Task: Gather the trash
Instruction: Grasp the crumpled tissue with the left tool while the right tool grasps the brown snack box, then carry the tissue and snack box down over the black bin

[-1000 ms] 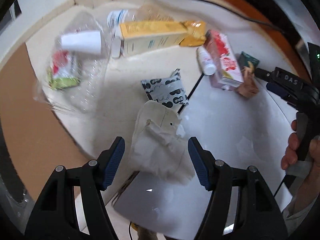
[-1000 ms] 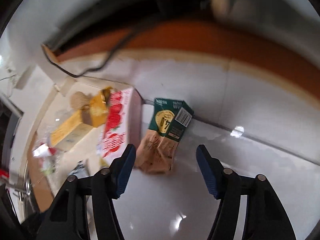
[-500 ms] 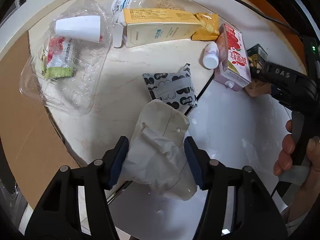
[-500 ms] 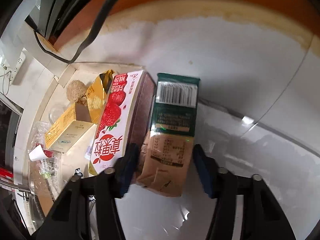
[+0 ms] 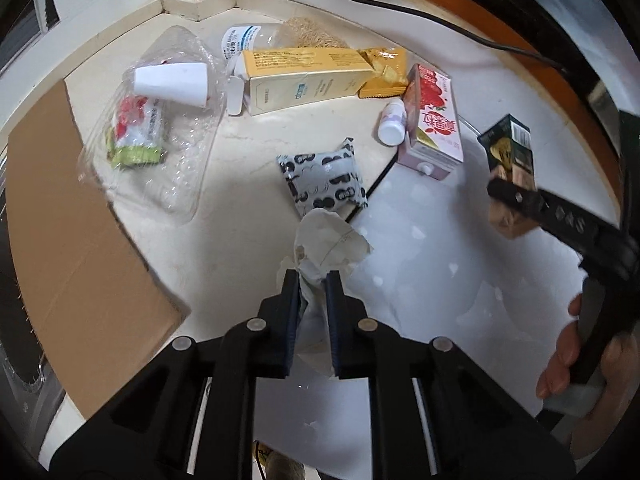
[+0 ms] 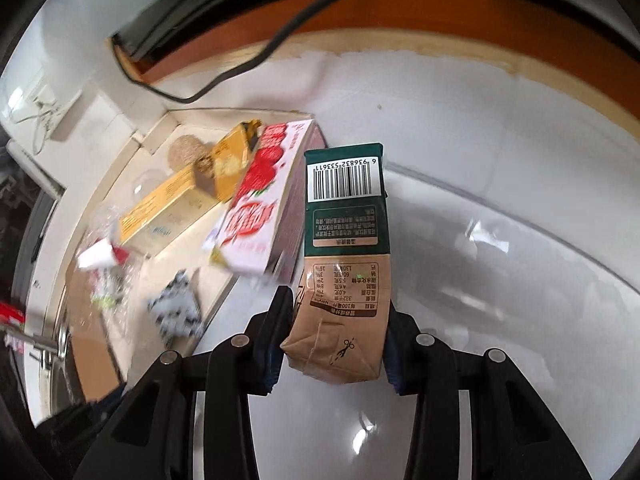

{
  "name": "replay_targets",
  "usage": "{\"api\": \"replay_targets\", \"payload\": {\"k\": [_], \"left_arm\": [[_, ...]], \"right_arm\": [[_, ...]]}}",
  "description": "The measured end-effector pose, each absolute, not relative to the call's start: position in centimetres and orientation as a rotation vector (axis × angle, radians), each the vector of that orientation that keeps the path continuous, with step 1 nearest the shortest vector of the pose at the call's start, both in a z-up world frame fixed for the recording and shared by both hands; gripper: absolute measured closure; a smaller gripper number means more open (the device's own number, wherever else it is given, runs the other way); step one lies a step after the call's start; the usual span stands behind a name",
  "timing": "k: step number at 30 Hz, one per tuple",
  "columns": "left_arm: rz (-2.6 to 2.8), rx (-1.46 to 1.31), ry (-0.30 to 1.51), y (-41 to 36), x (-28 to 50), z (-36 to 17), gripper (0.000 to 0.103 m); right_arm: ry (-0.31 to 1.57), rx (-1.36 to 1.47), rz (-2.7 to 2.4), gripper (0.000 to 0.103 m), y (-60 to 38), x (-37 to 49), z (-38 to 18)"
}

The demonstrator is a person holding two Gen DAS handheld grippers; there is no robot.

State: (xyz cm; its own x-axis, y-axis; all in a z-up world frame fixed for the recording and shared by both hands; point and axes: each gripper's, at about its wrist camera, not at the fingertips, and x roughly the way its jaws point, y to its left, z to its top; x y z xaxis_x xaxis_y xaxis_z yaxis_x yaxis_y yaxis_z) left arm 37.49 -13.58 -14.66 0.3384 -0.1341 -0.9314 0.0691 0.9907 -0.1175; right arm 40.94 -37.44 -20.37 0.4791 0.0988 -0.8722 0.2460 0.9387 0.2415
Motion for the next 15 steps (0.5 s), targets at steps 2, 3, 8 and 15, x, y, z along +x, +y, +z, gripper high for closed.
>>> {"api": "replay_targets", "payload": {"k": [2, 3, 8, 15], "left_arm": [[-0.143, -0.061, 1.221, -13.3, 36.5, -14.3, 0.093], [-0.148, -0.063, 1.220, -12.8, 35.9, -14.0, 0.093], [-0.190, -0.044, 1.183, -11.7, 32.0, -11.4, 0.093], [-0.234, -0.069, 1.124, -9.3, 24.3, -6.8, 0.093]], "right_arm": [[1.061, 0.348, -0.087, 0.063, -36.8, 38.9, -19.4], [1.054, 0.350, -0.083, 0.063, -37.2, 37.2, -18.5], [1.040, 0.354, -0.044, 0.063, -35.1, 31.9, -16.6], [1.031, 0.374, 0.025, 0.063, -31.9, 23.1, -14.0]]}}
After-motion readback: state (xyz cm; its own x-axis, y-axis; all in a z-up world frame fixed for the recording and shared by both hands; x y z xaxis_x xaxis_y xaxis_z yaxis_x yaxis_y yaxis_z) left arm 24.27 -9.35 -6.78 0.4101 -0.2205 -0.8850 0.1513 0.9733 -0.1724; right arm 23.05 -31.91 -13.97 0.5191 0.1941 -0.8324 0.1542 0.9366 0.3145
